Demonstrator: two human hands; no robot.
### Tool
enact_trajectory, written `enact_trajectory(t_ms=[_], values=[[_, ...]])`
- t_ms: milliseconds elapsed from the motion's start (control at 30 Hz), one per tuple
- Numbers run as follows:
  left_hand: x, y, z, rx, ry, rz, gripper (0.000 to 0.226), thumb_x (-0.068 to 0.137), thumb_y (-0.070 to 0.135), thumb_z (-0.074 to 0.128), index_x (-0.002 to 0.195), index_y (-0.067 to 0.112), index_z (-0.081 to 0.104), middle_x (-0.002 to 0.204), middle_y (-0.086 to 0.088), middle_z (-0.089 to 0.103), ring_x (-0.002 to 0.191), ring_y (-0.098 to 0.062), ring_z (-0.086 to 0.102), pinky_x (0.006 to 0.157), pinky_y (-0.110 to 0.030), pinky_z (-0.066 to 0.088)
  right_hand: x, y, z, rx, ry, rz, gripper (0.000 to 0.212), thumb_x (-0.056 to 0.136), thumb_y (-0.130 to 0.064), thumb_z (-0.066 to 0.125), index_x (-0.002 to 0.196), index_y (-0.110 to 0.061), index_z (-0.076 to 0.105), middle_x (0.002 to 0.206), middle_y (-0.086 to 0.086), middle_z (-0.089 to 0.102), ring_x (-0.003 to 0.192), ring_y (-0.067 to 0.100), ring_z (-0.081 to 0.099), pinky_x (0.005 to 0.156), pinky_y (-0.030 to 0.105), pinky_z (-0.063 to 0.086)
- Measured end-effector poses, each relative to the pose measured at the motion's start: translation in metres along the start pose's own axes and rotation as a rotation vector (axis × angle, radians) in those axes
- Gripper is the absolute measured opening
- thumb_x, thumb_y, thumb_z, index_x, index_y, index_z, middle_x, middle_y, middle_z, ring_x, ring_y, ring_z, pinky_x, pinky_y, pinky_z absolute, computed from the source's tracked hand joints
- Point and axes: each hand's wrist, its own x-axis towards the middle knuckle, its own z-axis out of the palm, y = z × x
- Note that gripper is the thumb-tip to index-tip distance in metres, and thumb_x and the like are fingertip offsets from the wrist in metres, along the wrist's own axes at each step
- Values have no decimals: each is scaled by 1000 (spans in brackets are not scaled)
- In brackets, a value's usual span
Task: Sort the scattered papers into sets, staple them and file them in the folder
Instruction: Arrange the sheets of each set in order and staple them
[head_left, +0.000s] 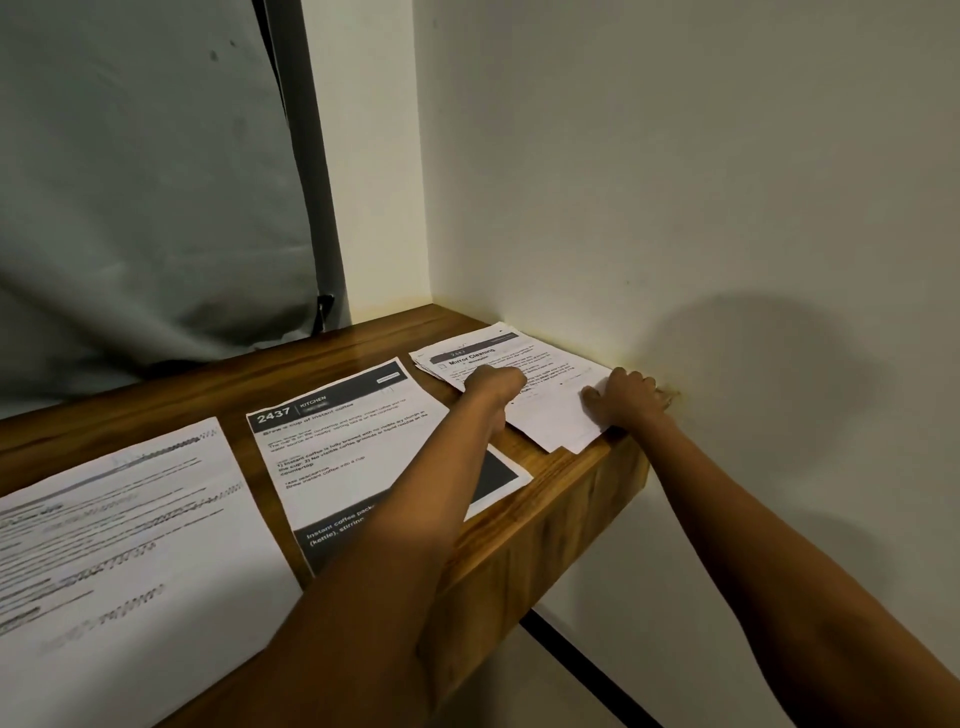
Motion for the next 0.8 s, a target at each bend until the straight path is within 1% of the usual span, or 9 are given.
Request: enact_trajectory(t_ms=[67,100,233,367,467,533,600,700,800], values=[[5,1,2,-47,17,-19,38,95,0,49,133,7,50,126,-10,62,102,-25,64,82,-33,54,4,2,0,10,9,12,68,89,-55,45,134,-3,40,134,21,46,125,37,38,102,43,33],[7,2,4,-61,24,-28,38,95,0,49,132,6,51,124,-11,63,103,-27,65,84,-34,54,6,3,0,20,11,15,71,87,-57,47,133,-3,41,133,21,46,125,37,38,102,43,33],[13,1,5,-72,54,-57,28,96,2,49,123,7,54,120,-10,63,107,-27,63,79,-30,51,11,5,-5,25,26,18,73,84,-58,50,132,-3,44,133,19,47,125,35,40,102,43,35],[19,0,4,-21,92,-69,33,96,3,50,128,6,53,125,-9,62,109,-26,62,76,-28,50,12,4,-5,34,21,-11,71,86,-56,50,132,-2,45,133,18,46,126,34,38,103,44,36],[26,-2,5,-28,130,-83,38,93,0,51,131,6,51,126,-11,60,111,-28,60,88,-33,53,11,3,-5,-3,5,-38,72,89,-57,47,135,-2,44,136,18,42,128,35,34,103,45,35],[34,-4,7,-5,142,-80,44,91,-2,51,135,6,47,130,-12,56,116,-28,56,96,-36,50,10,5,-4,-27,4,-53,71,89,-58,47,135,-3,45,135,17,43,127,35,34,102,45,36],[34,-5,13,16,145,-66,45,93,-2,49,137,4,44,136,-12,51,122,-28,51,100,-34,47,10,8,-3,-29,10,-67,70,89,-58,47,134,-4,46,134,16,44,126,34,36,101,46,39],[24,-1,25,28,151,-23,43,95,4,47,137,0,44,142,-16,47,129,-31,48,99,-35,44,8,9,-1,-33,18,-74,71,88,-58,46,134,-4,45,134,16,44,125,34,37,101,46,39],[24,-1,41,48,145,4,44,96,6,46,139,0,41,142,-16,46,129,-29,48,97,-32,44,5,9,0,-43,32,-73,71,89,-58,45,135,-4,44,137,17,43,126,34,37,102,47,39]])
